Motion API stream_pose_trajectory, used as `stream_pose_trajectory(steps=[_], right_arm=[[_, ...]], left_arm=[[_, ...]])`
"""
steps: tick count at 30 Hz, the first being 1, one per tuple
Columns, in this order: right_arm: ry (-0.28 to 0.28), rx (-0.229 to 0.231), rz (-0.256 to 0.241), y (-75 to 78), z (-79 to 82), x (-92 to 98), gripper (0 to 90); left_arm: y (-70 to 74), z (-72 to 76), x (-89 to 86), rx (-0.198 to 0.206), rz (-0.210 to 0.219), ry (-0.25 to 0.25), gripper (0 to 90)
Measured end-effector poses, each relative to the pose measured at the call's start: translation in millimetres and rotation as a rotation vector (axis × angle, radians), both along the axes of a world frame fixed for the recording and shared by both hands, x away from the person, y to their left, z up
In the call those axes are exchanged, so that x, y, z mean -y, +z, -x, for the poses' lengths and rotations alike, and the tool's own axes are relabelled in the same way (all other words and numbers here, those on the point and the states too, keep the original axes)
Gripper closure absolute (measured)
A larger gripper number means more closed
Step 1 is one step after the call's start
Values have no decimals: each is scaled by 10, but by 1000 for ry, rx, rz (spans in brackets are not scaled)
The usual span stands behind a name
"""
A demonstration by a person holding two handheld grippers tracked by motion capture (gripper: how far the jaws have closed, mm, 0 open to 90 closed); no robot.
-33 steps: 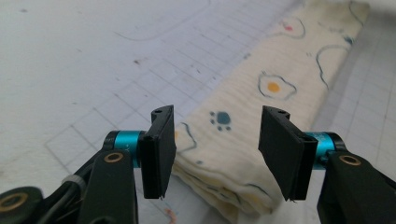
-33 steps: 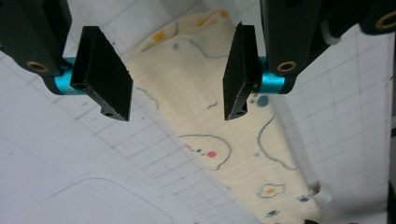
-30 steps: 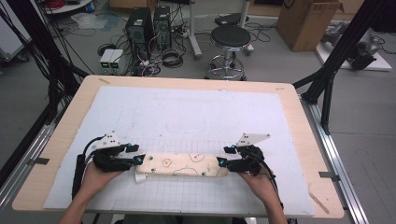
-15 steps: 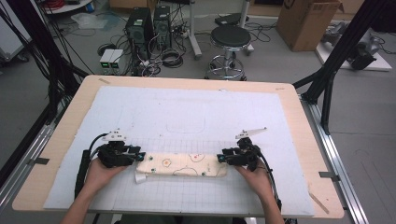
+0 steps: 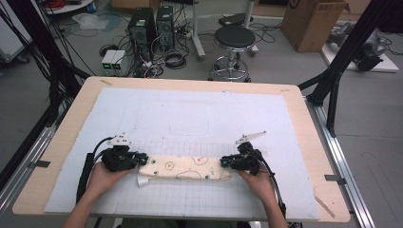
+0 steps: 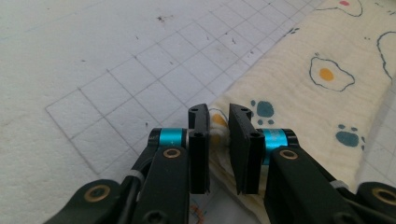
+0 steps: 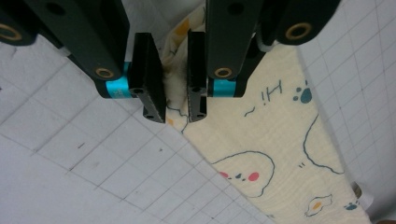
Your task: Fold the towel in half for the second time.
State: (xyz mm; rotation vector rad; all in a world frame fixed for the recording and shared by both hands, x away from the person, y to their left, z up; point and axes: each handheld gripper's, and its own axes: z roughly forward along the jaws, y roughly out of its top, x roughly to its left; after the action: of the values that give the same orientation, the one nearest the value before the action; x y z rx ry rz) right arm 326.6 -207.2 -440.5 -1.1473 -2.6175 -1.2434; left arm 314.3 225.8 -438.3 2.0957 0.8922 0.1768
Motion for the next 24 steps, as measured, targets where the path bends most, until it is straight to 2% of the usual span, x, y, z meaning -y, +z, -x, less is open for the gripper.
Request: stream_pose_trajectory(steps=[4, 8, 11, 13, 15, 20, 22, 24], right_arm=[[4, 20, 2, 28, 11, 2, 825], [-2, 41, 10, 86, 24, 9, 830], [-11, 53, 17, 134, 16, -3, 832], [-19, 63, 34, 167, -2, -27, 833], [-32, 74, 31, 197, -29, -35, 834], [-61, 107, 34, 278, -122, -45, 835], [-74, 115, 34, 295, -179, -47, 835], [-89, 111, 34, 306, -244, -53, 835]], left_arm=[[37, 24, -3, 19, -2, 8, 808], [92, 30, -20, 35, 25, 25, 815], [136, 3, -3, 51, 22, 33, 817], [155, -29, 6, 56, 28, 44, 817], [177, -69, 6, 61, 16, 58, 818], [268, -185, 47, 91, 17, 92, 818], [286, -251, 56, 87, -4, 96, 818], [290, -306, 61, 93, 3, 116, 818]])
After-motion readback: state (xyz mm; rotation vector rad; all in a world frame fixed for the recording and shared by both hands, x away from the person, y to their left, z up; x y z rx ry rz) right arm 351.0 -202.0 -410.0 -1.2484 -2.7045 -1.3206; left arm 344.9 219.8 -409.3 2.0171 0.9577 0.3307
